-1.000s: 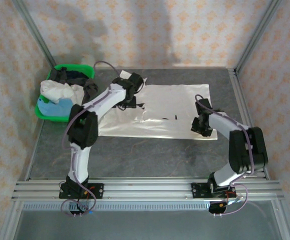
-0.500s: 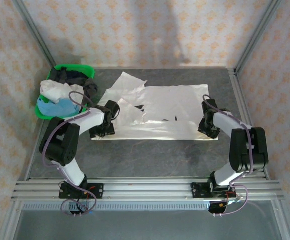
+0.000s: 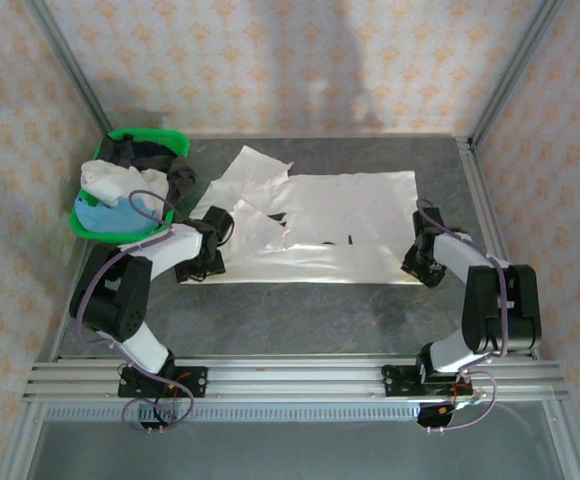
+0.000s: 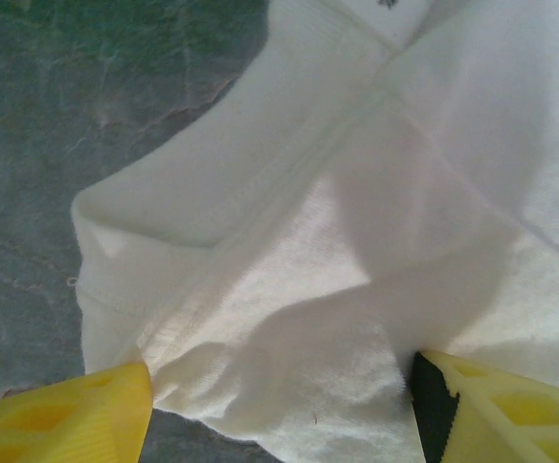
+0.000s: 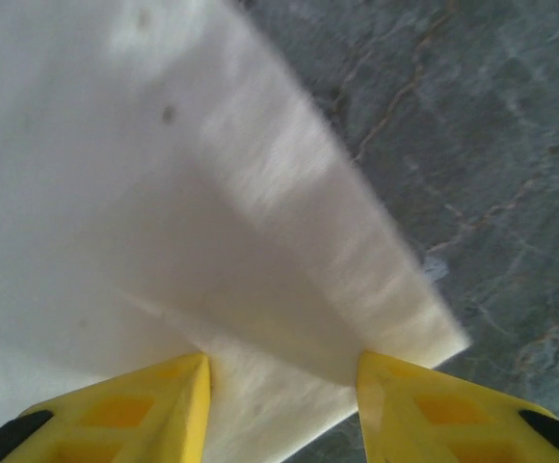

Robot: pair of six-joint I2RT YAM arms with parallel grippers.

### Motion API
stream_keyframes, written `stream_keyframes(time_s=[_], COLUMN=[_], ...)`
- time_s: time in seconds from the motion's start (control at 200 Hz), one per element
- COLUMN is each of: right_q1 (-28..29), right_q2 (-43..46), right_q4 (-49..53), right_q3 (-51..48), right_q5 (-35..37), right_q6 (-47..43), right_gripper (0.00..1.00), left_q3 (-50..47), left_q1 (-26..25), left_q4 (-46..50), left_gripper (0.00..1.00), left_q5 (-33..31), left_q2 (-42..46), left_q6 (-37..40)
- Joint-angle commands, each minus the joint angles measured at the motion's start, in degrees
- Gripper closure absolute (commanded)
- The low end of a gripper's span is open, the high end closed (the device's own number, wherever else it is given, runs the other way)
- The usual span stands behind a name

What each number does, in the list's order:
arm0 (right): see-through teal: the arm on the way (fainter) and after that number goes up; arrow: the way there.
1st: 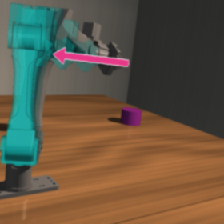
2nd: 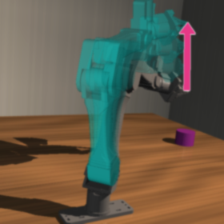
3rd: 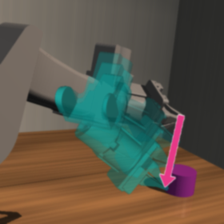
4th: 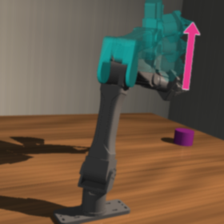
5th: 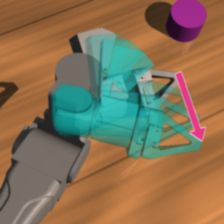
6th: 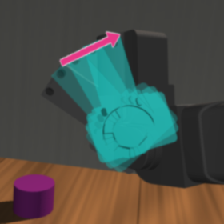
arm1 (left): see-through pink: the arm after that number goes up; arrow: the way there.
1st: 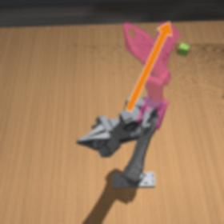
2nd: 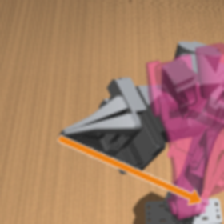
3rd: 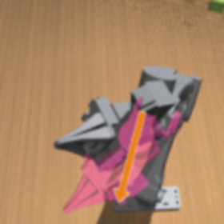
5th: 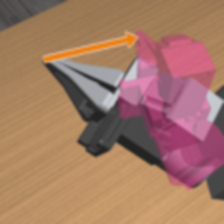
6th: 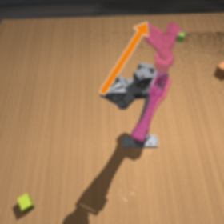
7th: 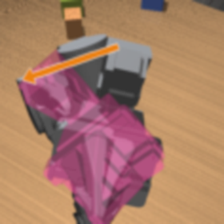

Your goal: Fold and stack the t-shirts

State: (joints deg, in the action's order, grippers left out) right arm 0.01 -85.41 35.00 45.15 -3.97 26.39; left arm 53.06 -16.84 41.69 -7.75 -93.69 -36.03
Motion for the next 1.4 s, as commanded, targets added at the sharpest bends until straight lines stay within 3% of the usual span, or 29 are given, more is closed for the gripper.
stream_keyframes(time_s=[0.0,0.125,0.27,0.49,0.741,0.931,1.136,1.281,1.396], right_q1=[-0.49,1.28,2.76,0.9,0.12,0.09,0.01,-0.01,0.03], right_q2=[4.51,7.17,-2.81,-21.73,-42.4,-53.32,-61.94,-64.44,-64.48], right_q4=[2.65,-2.39,2.51,5.85,11.31,12.87,16.76,16.24,18.16], right_q3=[0.46,5.23,20.52,43.24,68.62,82.25,93.54,94.93,94.51], right_q5=[0.48,-3.9,1.99,6.13,3.41,-0.32,-0.12,-2.36,1.67], right_q6=[1.94,4.0,0.09,-9.86,-17.31,-16.77,-15.56,-15.17,-13.99], right_gripper=[0.56,0.55,0.53,0.48,0.38,0.31,0.3,0.32,0.32], left_q3=[0.73,10.34,28.42,61.13,99.99,97.8,100.89,100.98,101.11], left_q1=[0.43,-2.28,-4.24,-3.78,-0.7,1.73,4.75,6.01,6.6], left_q4=[5.4,7.0,9.49,13.91,19.02,3.77,-0.01,-2.55,-3.99], left_gripper=[0.27,0.26,0.25,0.25,0.26,0.26,0.21,0.21,0.21], left_q5=[-1.06,0.2,0.42,0.38,-0.99,-1.37,1.44,3.69,3.84], left_q2=[3.01,4.14,-4.52,-29.05,-57.39,-61.65,-66.12,-67.89,-68.72], left_q6=[-0.36,0.82,3.57,8.9,5.81,3.06,-0.39,-3.28,-5.44])
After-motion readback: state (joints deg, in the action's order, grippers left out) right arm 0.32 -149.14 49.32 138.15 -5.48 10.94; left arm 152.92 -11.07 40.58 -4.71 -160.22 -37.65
